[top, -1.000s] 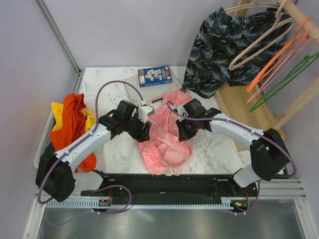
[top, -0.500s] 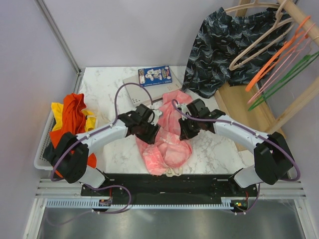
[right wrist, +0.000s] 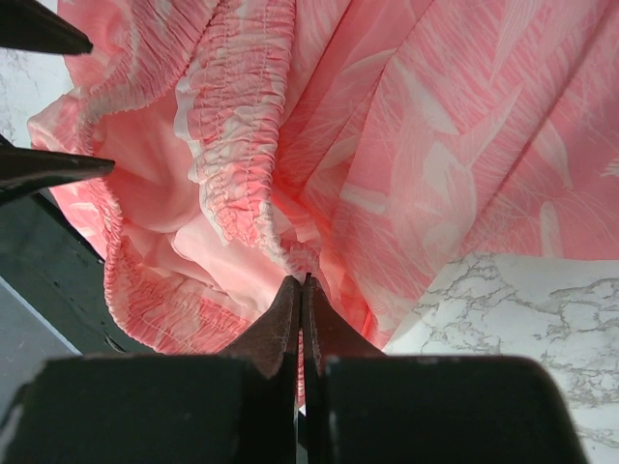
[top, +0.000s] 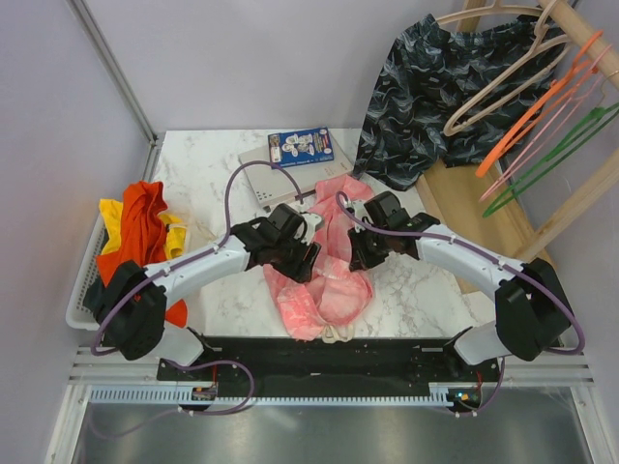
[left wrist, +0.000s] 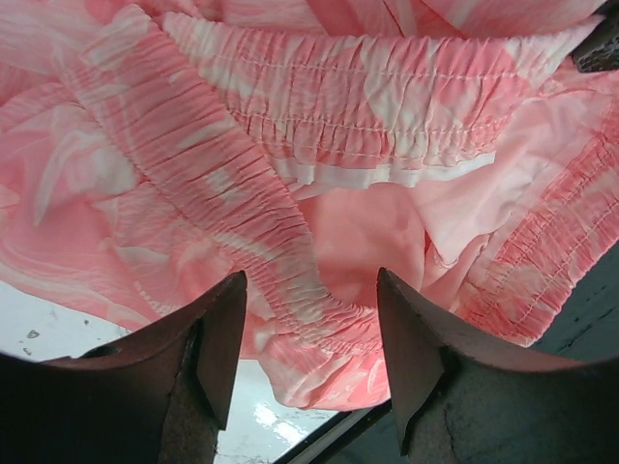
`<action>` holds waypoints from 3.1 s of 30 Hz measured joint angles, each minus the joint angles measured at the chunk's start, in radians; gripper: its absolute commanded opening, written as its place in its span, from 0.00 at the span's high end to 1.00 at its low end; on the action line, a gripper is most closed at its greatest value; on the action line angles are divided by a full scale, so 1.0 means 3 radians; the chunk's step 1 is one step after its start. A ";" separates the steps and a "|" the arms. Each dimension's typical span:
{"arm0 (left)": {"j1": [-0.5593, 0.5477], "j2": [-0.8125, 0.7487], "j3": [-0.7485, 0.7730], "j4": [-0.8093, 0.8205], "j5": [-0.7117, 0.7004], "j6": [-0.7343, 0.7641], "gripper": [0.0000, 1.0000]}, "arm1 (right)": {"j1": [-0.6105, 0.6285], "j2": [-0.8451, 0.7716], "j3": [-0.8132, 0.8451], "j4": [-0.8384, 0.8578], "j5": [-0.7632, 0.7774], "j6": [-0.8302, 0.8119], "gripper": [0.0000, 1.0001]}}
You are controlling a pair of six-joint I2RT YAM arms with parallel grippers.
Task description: Place the shorts on the hanger
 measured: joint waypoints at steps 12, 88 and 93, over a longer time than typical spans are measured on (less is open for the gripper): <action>-0.0104 0.0483 0.0155 -0.0239 -0.0454 -0.0017 0.64 | -0.0045 -0.0150 -0.0003 -0.0032 0.0102 0.0004 1.00; 0.1406 -0.0779 -0.0641 -0.0732 0.0888 0.2155 0.42 | -0.0084 -0.0346 -0.0338 -0.0450 0.0891 -0.1748 0.06; 0.1381 -0.1110 -0.0444 -0.1025 0.0927 0.2251 0.22 | -0.0084 -0.0441 0.0181 -0.0963 0.0781 -0.1888 0.02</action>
